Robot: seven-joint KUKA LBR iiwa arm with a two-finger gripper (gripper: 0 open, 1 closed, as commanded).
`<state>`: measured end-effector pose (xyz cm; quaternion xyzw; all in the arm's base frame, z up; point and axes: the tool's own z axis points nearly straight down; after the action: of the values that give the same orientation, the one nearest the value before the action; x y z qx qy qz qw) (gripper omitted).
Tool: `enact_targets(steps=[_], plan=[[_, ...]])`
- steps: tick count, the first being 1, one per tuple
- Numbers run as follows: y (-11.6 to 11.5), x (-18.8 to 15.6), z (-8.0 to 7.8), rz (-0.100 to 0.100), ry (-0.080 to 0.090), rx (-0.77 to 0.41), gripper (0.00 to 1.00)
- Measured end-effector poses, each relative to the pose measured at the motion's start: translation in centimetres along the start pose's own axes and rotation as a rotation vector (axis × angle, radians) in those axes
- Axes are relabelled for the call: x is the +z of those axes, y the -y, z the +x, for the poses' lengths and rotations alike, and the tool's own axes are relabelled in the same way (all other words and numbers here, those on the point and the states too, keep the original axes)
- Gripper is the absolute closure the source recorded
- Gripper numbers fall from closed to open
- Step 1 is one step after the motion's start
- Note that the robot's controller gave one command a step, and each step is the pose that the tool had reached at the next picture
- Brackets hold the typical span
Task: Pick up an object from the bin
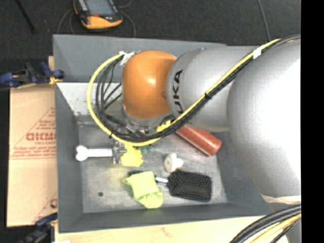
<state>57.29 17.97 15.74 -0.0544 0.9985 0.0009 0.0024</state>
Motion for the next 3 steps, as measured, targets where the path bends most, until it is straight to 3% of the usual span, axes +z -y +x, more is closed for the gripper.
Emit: enact_targets(steps=[1,2,3], plan=[[0.6,3.3,-3.5,0.001,0.008,-0.173,1.00],[1.8,6.1,-2.4,0.001,-0.004,-0.158,1.00],[1.9,6.9,-2.8,0.001,-0.002,0.124,1.00]])
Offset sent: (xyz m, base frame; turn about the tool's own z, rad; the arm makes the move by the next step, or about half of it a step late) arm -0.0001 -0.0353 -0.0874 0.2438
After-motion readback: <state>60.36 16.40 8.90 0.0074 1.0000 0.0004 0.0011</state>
